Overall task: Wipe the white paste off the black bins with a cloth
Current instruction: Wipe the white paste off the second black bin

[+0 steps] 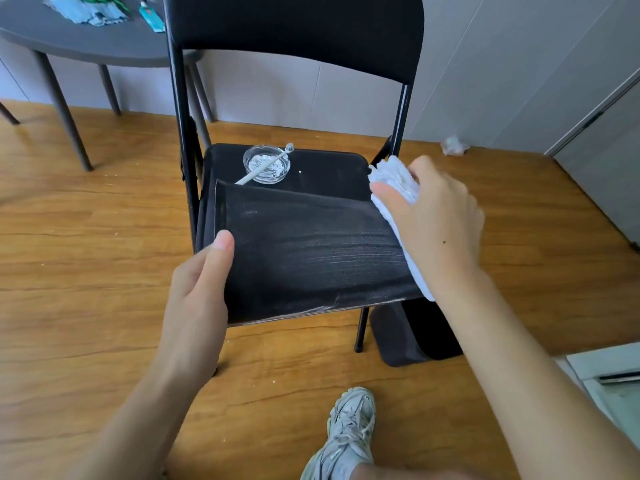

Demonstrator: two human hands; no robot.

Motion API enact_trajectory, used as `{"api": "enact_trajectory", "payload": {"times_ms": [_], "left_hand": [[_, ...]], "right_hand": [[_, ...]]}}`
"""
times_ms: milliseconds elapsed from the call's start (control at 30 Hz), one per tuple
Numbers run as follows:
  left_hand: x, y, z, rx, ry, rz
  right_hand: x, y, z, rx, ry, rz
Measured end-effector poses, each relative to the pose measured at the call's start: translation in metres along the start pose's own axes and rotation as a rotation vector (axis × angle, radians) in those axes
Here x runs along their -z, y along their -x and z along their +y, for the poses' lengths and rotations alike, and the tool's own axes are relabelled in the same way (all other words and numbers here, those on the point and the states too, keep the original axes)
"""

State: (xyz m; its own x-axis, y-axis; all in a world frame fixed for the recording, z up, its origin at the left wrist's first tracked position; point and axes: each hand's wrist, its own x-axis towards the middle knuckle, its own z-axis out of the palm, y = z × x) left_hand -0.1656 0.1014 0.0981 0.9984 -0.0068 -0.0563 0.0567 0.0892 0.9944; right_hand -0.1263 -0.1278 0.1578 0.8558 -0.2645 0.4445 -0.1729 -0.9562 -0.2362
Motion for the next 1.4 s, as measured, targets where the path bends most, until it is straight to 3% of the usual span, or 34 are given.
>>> {"api": "enact_trajectory", "payload": {"times_ms": [133, 200, 333, 533, 667, 767, 900, 1033, 1233, 1400], "left_hand": [[0.018, 0.009, -0.002, -0.04, -0.165, -0.353], [0.029, 0.007, -0.008, -0.042, -0.274, -0.453], [0.04, 0.001, -0.027, -0.084, -0.418, -0.39], [0.036, -0.003, -0.026, -0.125, -0.445, -0.291], [0.035, -0.002, -0.028, -0.117, -0.416, -0.294], [0.031, -0.002, -0.024, -0.13, -0.387, -0.285], [0.031, -0.005, -0.027, -0.127, -0.361, -0.306], [0.034, -0.007, -0.032, -0.13, -0.324, -0.335], [0.032, -0.006, -0.029, -0.12, -0.339, -0.256], [0.028, -0.006, -0.025, -0.106, -0.343, -0.262]], "right_hand": [[-0.002, -0.011, 0.0, 0.038, 0.044, -0.005], [-0.002, -0.014, -0.003, 0.058, 0.074, -0.025], [-0.001, -0.016, -0.004, 0.057, 0.075, -0.063], [0.009, 0.0, 0.018, 0.135, 0.108, -0.23], [0.012, 0.001, 0.04, -0.012, 0.183, -0.207], [0.024, -0.007, 0.021, -0.088, 0.095, -0.151], [0.035, 0.014, -0.075, 0.219, -0.177, -0.039], [0.003, 0.047, -0.147, 0.397, -0.163, -0.119], [-0.015, 0.037, -0.108, 0.287, -0.066, -0.101], [-0.002, 0.006, -0.02, -0.018, 0.047, -0.18]]}}
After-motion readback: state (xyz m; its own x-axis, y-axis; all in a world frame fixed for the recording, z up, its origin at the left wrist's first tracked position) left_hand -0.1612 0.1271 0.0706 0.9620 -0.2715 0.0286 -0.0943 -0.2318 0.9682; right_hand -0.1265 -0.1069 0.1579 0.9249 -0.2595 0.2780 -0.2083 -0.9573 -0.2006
